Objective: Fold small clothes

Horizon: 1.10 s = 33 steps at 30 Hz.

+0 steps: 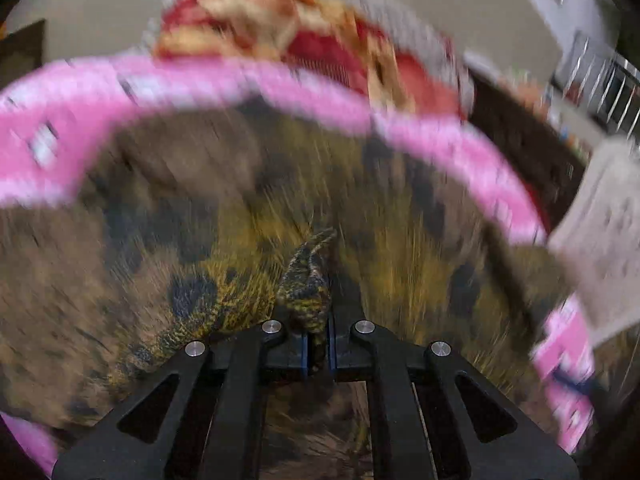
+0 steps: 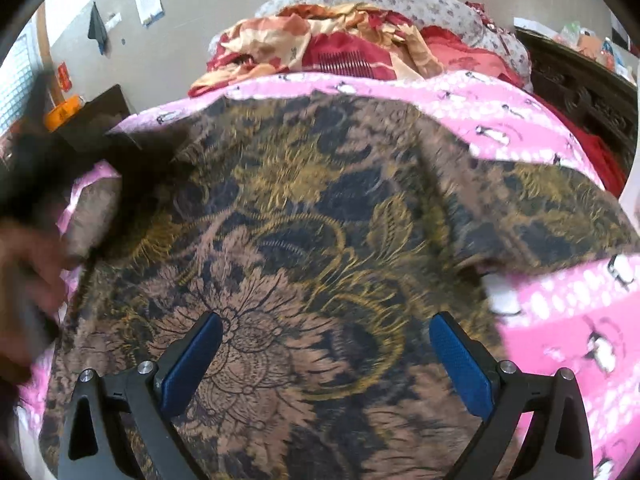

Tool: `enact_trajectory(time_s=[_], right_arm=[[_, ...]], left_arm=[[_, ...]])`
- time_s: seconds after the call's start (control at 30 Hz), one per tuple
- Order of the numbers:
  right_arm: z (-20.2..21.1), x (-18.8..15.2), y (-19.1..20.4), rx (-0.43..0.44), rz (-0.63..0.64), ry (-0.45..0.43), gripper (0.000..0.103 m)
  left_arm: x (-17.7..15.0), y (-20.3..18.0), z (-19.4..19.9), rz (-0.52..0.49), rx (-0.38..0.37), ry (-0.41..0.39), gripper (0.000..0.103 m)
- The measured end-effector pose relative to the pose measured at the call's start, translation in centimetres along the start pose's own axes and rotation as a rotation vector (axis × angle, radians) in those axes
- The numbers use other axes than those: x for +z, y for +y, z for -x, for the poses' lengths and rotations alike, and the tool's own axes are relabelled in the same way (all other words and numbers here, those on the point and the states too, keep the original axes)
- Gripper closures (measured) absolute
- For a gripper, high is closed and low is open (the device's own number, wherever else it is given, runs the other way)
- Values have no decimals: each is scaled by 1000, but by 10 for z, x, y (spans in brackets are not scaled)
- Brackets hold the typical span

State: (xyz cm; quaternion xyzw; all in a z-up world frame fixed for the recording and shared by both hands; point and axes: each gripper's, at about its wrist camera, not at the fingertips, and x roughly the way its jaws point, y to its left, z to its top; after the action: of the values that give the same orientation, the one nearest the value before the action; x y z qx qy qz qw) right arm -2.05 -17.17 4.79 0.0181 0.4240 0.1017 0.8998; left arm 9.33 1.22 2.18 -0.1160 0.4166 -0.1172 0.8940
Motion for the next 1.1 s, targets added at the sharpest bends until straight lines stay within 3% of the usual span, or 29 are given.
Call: enact_trajectory(time_s=[0.03, 0.1, 0.2, 0.3, 0.37, 0.43, 0.5, 0.57, 0.67, 0.73, 0.77, 0.83, 1.1], right_arm=[[4, 5, -3, 18, -6, -11, 0], [9, 16, -8, 70, -10, -34, 0], [3, 39, -5, 181, -3, -65, 3], [-21, 59, 17, 321, 43, -42, 13], [-48, 68, 36, 462, 65, -12, 28], [-76, 71, 50, 528, 71, 26, 45], [-103, 72, 65, 502, 104, 54, 48], [-124, 68, 72, 489, 106, 96, 52], [-137, 67, 71, 526, 57, 78, 59], [-139, 67, 65, 551, 19, 81, 95], [-139, 66, 59, 523, 1, 78, 99], [-135, 65, 43, 488, -40, 78, 100], [-93, 68, -43, 178, -72, 114, 100]], left_arm=[[-8, -4, -4, -11, -6, 21, 94], [-30, -8, 8, -33, -62, 35, 63], [-53, -8, 44, -83, -70, -3, 47], [-82, 6, 67, -161, 11, -40, 46], [-97, 23, 66, -161, 88, -21, 46], [-103, 45, 72, -57, 30, -24, 47], [-105, 57, 77, 20, 95, -50, 47], [-105, 65, 76, 75, 72, -61, 47], [-105, 61, 73, 76, 95, -57, 47], [-102, 60, 71, 69, 107, -52, 47], [-102, 60, 72, 68, 109, -52, 47], [-104, 64, 78, 71, 104, -51, 47], [-102, 64, 77, 70, 108, -50, 47]])
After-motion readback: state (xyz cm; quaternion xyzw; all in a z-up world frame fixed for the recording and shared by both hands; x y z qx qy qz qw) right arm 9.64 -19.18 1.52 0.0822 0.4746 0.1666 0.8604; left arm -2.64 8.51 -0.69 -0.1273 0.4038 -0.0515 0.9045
